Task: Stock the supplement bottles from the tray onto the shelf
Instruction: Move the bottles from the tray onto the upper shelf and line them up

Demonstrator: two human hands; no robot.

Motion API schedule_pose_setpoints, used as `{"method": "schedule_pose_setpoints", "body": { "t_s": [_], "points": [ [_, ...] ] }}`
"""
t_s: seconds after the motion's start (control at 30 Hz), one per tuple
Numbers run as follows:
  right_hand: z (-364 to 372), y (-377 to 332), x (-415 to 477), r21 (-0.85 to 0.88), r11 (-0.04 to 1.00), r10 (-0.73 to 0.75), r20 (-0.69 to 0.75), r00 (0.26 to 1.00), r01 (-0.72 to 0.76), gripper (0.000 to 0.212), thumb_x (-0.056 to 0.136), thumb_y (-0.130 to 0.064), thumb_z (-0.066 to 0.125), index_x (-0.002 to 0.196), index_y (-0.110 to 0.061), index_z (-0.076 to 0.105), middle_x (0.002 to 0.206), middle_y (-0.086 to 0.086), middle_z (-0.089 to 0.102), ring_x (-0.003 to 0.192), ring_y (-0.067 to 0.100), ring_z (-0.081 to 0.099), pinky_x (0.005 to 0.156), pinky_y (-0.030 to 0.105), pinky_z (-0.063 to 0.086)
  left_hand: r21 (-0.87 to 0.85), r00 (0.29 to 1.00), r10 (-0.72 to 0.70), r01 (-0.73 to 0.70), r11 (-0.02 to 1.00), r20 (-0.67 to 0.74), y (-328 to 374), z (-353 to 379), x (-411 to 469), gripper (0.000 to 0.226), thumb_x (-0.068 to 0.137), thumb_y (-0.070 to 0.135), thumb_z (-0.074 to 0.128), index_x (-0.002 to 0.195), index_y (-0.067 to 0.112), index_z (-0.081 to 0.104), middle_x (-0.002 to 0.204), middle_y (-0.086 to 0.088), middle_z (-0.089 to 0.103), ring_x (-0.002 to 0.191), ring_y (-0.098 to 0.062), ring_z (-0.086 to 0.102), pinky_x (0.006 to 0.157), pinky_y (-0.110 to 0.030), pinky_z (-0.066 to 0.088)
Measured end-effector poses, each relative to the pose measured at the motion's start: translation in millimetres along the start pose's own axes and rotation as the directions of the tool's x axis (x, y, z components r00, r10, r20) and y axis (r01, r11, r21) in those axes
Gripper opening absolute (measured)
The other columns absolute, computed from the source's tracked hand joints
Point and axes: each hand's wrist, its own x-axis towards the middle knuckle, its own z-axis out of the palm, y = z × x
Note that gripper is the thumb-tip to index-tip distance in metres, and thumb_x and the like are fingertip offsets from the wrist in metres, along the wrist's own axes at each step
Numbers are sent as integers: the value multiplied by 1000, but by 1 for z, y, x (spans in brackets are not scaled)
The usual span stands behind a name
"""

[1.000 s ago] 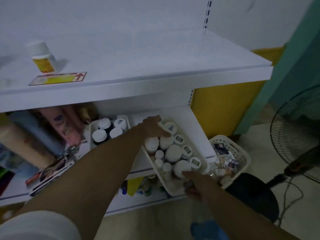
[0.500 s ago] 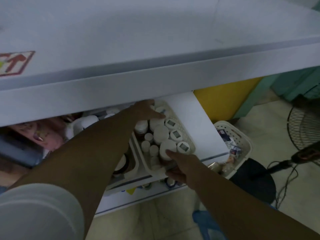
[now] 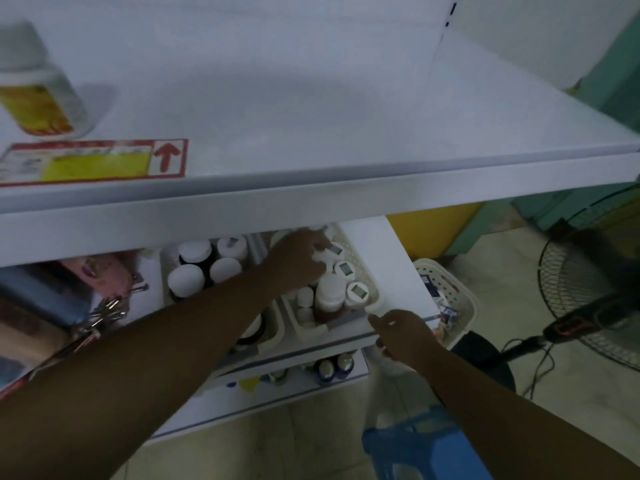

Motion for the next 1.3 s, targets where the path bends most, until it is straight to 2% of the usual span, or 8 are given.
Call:
{"method": "schedule_pose_setpoints", "body": {
  "t_s": [0.1, 0.23, 0.33, 0.53, 0.87, 1.0, 1.17, 1.3],
  "points": [
    [-14, -10, 3, -294, 920, -319, -178, 931, 259, 24, 86, -40, 58, 93, -18, 62, 92, 5, 69, 84, 20, 64, 75, 25, 43, -11, 985, 31, -30, 999, 170, 9, 22, -31, 52, 77, 12, 67, 127, 9, 51, 127, -12, 53, 114, -26, 52, 86, -24, 38],
    [-12, -37, 15, -514, 715, -608, -122, 784, 475, 28, 84, -31, 61, 103, -11, 64, 104, 9, 63, 94, 25, 59, 77, 28, 43, -85, 998, -52, 55, 995, 34, 11, 46, -45, 52, 81, 24, 61, 127, 5, 50, 135, -18, 45, 126, -30, 43, 105, -36, 35],
    [-8, -49, 27, -637, 609, -549, 90, 831, 472, 28, 85, -28, 55, 103, -8, 65, 108, 13, 63, 103, 30, 57, 79, 31, 45, -113, 986, -155, 147, 983, -62, 16, 62, -48, 52, 79, 23, 66, 126, 8, 50, 131, -17, 45, 121, -32, 44, 102, -37, 38],
    [-1, -69, 41, -788, 492, -432, 148, 890, 370, 27, 86, -24, 59, 109, -11, 62, 114, 8, 64, 106, 26, 60, 82, 31, 48, -224, 984, -174, 160, 961, -42, 10, 72, -46, 63, 76, 20, 73, 132, 15, 44, 133, -12, 47, 120, -27, 46, 103, -38, 39],
    [-46, -46, 41, -340, 713, -622, 96, 777, 613, 47, 87, -31, 60, 130, -15, 51, 128, 9, 55, 117, 25, 49, 95, 28, 36, -431, 970, -239, 194, 881, -52, 26, 34, -44, 41, 75, 5, 74, 105, 16, 48, 106, -11, 56, 100, -24, 56, 87, -37, 47],
    [-77, -57, 16, -47, 741, -659, 139, 739, 669, 42, 84, -25, 67, 124, -16, 56, 122, 9, 58, 108, 22, 56, 95, 35, 45, -585, 962, -260, 163, 795, -84, 55, -9, -68, 38, 75, -4, 71, 105, 12, 52, 89, 2, 56, 71, 8, 59, 62, -10, 48],
    [-89, -71, -35, 96, 698, -703, 274, 656, 709, 43, 81, -24, 70, 122, -20, 57, 106, -10, 55, 83, -6, 53, 61, -1, 42, -667, 969, -245, 155, 729, -43, 97, -45, -119, 27, 81, -2, 65, 105, 9, 61, 93, -4, 67, 83, -8, 67, 66, -17, 52],
    [-94, -83, -83, 93, 592, -777, 332, 535, 801, 18, 79, -28, 72, 96, -27, 67, 87, -13, 66, 80, 4, 62, 63, 6, 48, -687, 958, -278, 155, 710, -71, 112, -70, -170, 27, 81, 6, 68, 105, 17, 65, 103, -10, 71, 96, -21, 67, 79, -34, 56]
  ]
}}
